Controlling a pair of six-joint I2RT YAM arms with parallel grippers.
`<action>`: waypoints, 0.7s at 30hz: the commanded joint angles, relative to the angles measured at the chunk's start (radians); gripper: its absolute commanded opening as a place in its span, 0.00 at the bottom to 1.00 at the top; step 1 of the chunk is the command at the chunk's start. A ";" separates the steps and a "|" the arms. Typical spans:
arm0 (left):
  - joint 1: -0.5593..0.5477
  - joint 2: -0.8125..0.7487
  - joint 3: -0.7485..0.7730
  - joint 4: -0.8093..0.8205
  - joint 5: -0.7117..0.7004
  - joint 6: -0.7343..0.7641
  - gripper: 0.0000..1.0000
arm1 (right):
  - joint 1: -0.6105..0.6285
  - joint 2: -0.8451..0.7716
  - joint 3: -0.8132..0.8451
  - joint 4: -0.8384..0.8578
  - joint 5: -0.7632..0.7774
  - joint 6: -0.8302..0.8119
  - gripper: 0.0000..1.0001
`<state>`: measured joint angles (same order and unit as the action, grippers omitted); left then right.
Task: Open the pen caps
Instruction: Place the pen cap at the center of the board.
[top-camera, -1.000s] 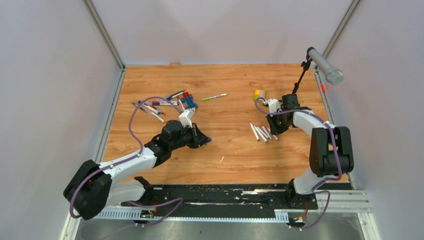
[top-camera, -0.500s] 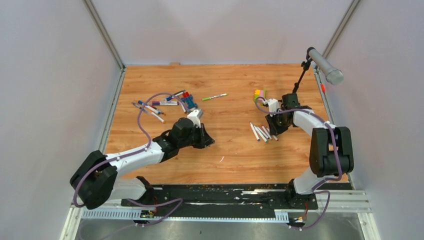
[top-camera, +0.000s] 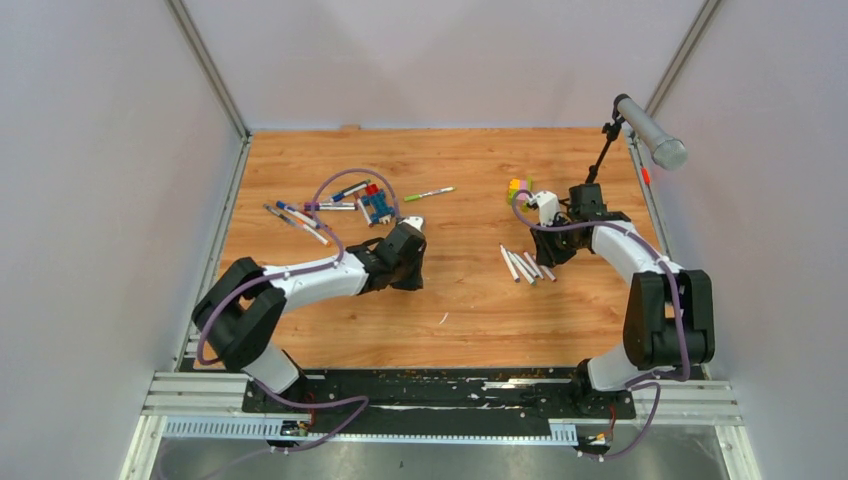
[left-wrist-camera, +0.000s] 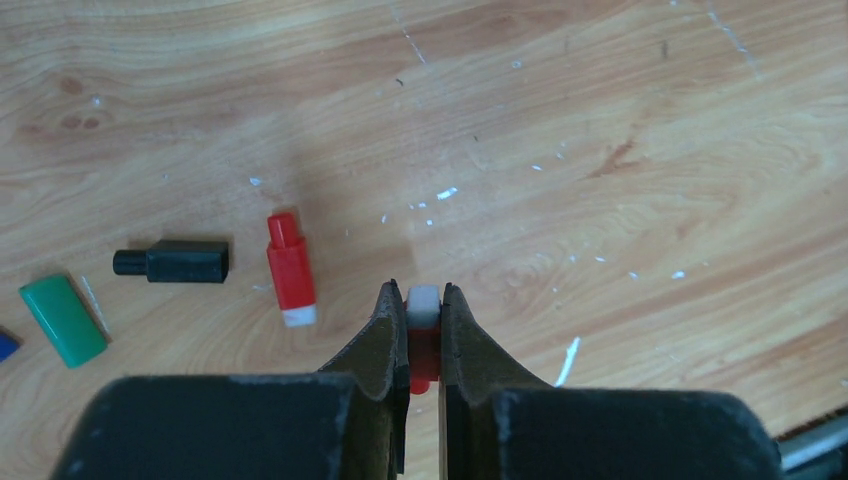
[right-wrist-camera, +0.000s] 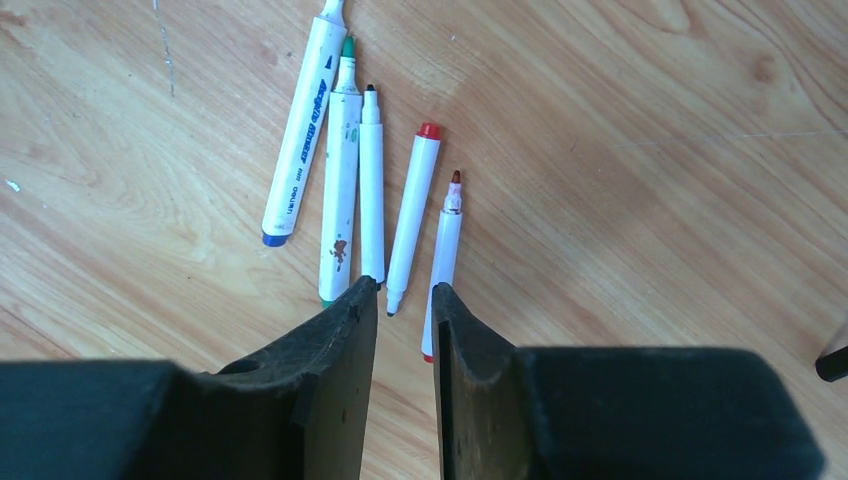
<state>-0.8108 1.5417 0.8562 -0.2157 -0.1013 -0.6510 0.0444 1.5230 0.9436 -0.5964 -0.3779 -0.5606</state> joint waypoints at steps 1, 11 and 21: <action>-0.005 0.075 0.088 -0.069 -0.061 0.046 0.10 | -0.002 -0.045 0.035 -0.016 -0.049 -0.029 0.28; -0.004 0.185 0.174 -0.123 -0.121 0.064 0.21 | -0.003 -0.061 0.036 -0.025 -0.084 -0.034 0.28; -0.004 0.195 0.204 -0.161 -0.136 0.083 0.31 | -0.002 -0.072 0.038 -0.031 -0.105 -0.039 0.28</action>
<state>-0.8112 1.7355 1.0241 -0.3542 -0.2115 -0.5915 0.0444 1.4853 0.9436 -0.6239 -0.4458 -0.5793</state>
